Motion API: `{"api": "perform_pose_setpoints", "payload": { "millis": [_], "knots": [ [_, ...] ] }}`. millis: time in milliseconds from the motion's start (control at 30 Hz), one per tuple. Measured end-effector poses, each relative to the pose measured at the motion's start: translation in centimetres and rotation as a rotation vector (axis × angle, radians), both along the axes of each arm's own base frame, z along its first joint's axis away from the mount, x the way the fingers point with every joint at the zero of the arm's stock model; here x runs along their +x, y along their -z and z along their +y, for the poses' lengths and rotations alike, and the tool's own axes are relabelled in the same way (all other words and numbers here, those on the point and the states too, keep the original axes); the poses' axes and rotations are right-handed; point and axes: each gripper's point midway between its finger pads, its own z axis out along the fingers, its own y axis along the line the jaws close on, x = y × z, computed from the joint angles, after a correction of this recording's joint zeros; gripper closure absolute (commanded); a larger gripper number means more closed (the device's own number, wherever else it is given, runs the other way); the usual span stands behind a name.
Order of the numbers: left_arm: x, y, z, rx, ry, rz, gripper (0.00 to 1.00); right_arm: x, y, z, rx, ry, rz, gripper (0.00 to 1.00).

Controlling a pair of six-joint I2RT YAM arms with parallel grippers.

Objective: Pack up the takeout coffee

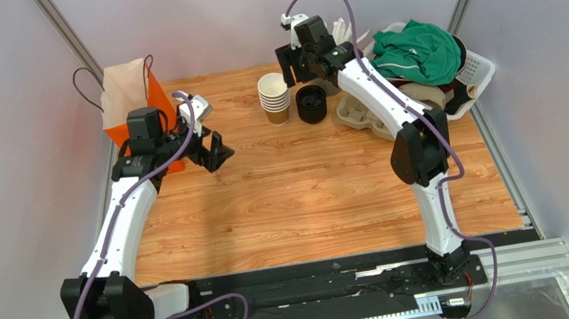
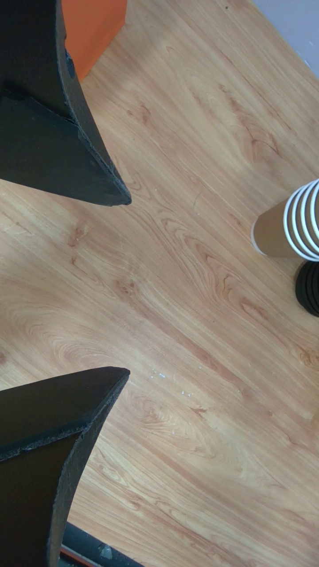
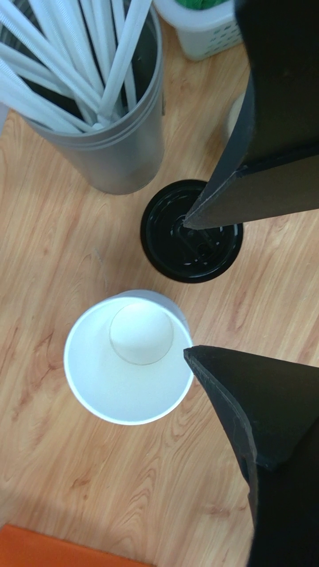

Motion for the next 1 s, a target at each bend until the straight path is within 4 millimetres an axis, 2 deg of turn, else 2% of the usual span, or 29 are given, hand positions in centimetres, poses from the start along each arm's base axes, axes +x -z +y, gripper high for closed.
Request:
{"api": "perform_pose_setpoints", "payload": {
  "millis": [100,300,533,1000],
  "knots": [
    [0.0,0.2,0.0,0.0,0.0,-0.001,0.01,0.6,0.3,0.6,0.028,0.006,-0.009,0.35],
    [0.0,0.6,0.0,0.001,-0.003,0.003,0.01,1.7,2.1,1.3,0.054,0.026,0.002,0.42],
    [0.0,0.7,0.0,0.002,-0.003,0.003,0.01,2.3,3.6,1.7,0.064,0.037,0.021,0.57],
    [0.0,0.9,0.0,0.002,-0.002,0.008,0.01,2.2,3.4,2.6,0.105,0.01,0.028,0.64]
  ]
}}
